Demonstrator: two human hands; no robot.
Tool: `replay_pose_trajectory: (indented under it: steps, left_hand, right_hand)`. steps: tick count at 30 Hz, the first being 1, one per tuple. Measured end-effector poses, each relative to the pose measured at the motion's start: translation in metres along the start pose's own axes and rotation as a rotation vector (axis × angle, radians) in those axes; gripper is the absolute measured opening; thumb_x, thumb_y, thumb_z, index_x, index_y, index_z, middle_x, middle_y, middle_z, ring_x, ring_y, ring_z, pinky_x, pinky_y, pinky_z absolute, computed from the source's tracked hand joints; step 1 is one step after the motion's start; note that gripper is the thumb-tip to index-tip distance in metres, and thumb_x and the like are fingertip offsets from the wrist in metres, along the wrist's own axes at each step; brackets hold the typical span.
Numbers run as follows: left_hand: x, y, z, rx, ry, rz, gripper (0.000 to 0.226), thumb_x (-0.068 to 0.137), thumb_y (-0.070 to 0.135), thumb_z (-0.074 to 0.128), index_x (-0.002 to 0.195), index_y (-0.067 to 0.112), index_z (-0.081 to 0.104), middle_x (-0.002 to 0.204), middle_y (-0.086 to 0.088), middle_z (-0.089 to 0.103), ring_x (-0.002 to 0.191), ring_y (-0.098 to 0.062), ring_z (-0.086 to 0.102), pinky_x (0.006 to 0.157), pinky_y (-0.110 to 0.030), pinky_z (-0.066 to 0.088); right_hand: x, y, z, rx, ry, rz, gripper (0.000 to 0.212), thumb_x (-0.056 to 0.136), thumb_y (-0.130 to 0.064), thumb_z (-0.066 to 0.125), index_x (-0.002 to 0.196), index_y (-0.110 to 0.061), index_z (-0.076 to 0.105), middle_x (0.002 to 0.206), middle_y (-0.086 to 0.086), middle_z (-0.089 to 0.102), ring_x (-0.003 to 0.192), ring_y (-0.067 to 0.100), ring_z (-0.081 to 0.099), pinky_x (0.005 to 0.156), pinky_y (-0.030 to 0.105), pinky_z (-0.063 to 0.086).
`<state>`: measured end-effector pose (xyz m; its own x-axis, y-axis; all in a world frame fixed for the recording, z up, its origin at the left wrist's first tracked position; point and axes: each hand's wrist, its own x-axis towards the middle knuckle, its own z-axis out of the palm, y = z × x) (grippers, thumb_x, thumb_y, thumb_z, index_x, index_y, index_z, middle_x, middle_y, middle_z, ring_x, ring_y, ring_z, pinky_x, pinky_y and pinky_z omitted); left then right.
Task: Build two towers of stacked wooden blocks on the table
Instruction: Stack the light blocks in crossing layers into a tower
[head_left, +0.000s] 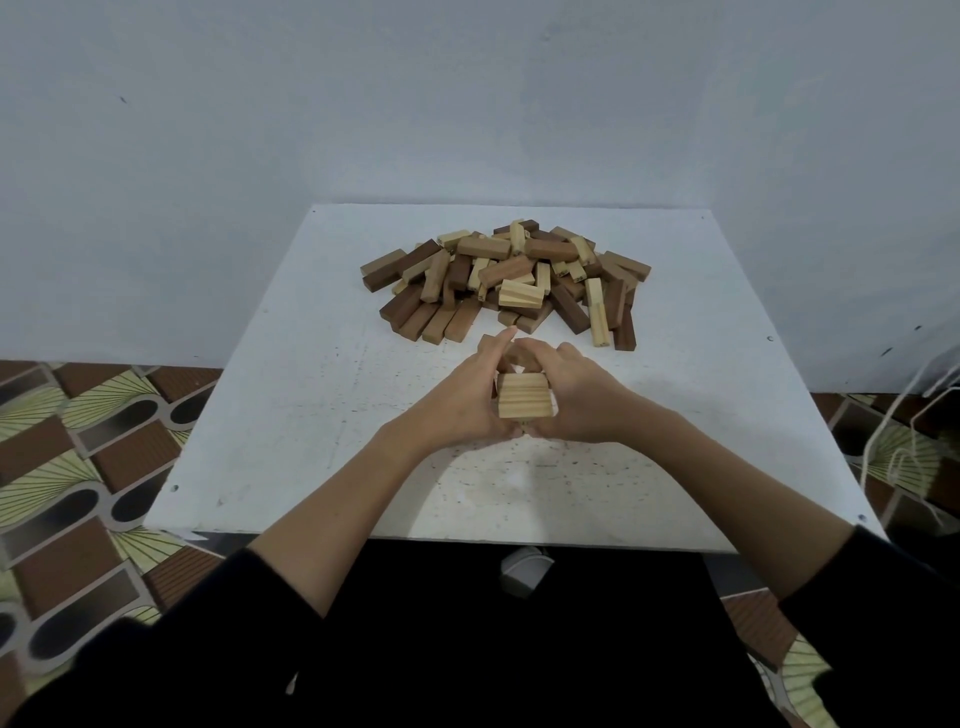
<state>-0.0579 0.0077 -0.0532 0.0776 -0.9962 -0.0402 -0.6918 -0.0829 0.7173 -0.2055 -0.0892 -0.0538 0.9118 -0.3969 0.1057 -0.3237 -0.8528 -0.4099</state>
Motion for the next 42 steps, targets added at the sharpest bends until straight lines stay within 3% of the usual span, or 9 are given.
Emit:
replay_pose_trajectory:
  steps: [5, 8, 11, 17, 22, 30, 35, 39, 42]
  left_hand:
    - [-0.003, -0.007, -0.006, 0.037, -0.005, 0.020, 0.117, 0.062, 0.042, 0.086, 0.150, 0.021, 0.011, 0.121, 0.010, 0.041, 0.099, 0.009, 0.042, 0.080, -0.011, 0.038]
    - [-0.009, -0.005, -0.026, -0.006, 0.015, -0.040, 0.098, 0.071, 0.057, 0.068, 0.149, 0.023, 0.019, 0.123, 0.010, 0.042, 0.096, 0.001, 0.045, 0.070, -0.012, 0.036]
    - [0.002, -0.009, -0.039, 0.009, 0.140, -0.041, 0.059, 0.089, 0.043, 0.059, 0.139, 0.016, 0.041, 0.118, 0.006, 0.051, 0.098, -0.010, 0.050, 0.074, -0.015, 0.039]
    - [0.052, -0.020, -0.038, 0.246, 0.274, 0.029, 0.033, 0.092, 0.014, 0.057, 0.125, 0.010, 0.056, 0.119, -0.002, 0.054, 0.115, -0.016, 0.044, 0.092, -0.028, 0.040]
    - [0.085, -0.013, -0.038, 0.477, 0.316, 0.159, 0.054, 0.082, 0.002, 0.062, 0.134, 0.010, 0.050, 0.121, -0.009, 0.052, 0.114, -0.026, 0.043, 0.090, -0.038, 0.043]
    - [0.108, -0.008, -0.038, 0.675, 0.257, 0.245, 0.031, 0.082, -0.003, 0.057, 0.112, -0.002, 0.063, 0.122, -0.016, 0.055, 0.114, -0.034, 0.046, 0.077, -0.038, 0.038]
    - [0.114, -0.006, -0.038, 0.709, 0.198, 0.218, 0.024, 0.087, 0.005, 0.055, 0.110, 0.003, 0.064, 0.129, -0.010, 0.051, 0.119, -0.028, 0.041, 0.089, -0.038, 0.040]
    - [0.111, -0.005, -0.043, 0.642, 0.212, 0.177, 0.028, 0.092, 0.016, 0.056, 0.118, 0.010, 0.065, 0.133, 0.000, 0.053, 0.121, -0.021, 0.040, 0.090, -0.030, 0.032]
    - [0.106, -0.005, -0.046, 0.541, 0.254, 0.100, 0.031, 0.090, 0.026, 0.062, 0.116, 0.010, 0.067, 0.116, -0.006, 0.059, 0.113, -0.021, 0.043, 0.086, -0.031, 0.037]
  right_hand:
    - [-0.002, -0.002, -0.024, 0.087, -0.137, 0.157, 0.102, 0.070, -0.043, 0.078, 0.148, -0.015, 0.017, 0.134, 0.001, 0.043, 0.116, 0.016, 0.035, 0.096, 0.030, 0.034]
    - [0.001, 0.006, -0.043, 0.238, -0.048, 0.254, 0.070, 0.081, -0.040, 0.069, 0.139, -0.018, 0.037, 0.120, -0.005, 0.046, 0.098, 0.005, 0.041, 0.081, 0.017, 0.035]
    - [0.015, 0.022, -0.050, 0.196, 0.171, 0.299, 0.033, 0.087, -0.020, 0.064, 0.117, -0.006, 0.058, 0.107, 0.003, 0.054, 0.091, 0.013, 0.048, 0.067, 0.005, 0.035]
    - [0.050, 0.048, -0.040, 0.136, 0.304, 0.470, 0.016, 0.084, 0.000, 0.059, 0.099, -0.002, 0.063, 0.105, 0.013, 0.058, 0.089, 0.019, 0.050, 0.075, 0.024, 0.037]
    - [0.077, 0.045, -0.028, 0.124, 0.248, 0.358, 0.021, 0.077, -0.006, 0.068, 0.095, -0.003, 0.058, 0.095, 0.007, 0.051, 0.097, 0.024, 0.048, 0.075, 0.027, 0.035]
    - [0.089, 0.051, -0.012, -0.085, 0.218, 0.342, 0.022, 0.084, -0.012, 0.061, 0.104, -0.002, 0.057, 0.110, 0.015, 0.050, 0.106, 0.029, 0.047, 0.071, 0.029, 0.033]
    - [0.083, 0.059, -0.016, -0.032, 0.228, 0.279, 0.028, 0.081, -0.025, 0.069, 0.099, -0.006, 0.059, 0.103, 0.007, 0.053, 0.097, 0.022, 0.048, 0.071, 0.032, 0.040]
    - [0.067, 0.070, -0.031, 0.237, 0.486, 0.343, 0.023, 0.094, -0.025, 0.049, 0.083, -0.005, 0.057, 0.080, 0.010, 0.057, 0.077, 0.026, 0.050, 0.067, 0.038, 0.041]
    - [0.063, 0.084, -0.043, 0.075, 0.511, 0.548, 0.018, 0.093, -0.019, 0.042, 0.091, -0.011, 0.058, 0.092, 0.007, 0.050, 0.092, 0.028, 0.048, 0.072, 0.037, 0.038]
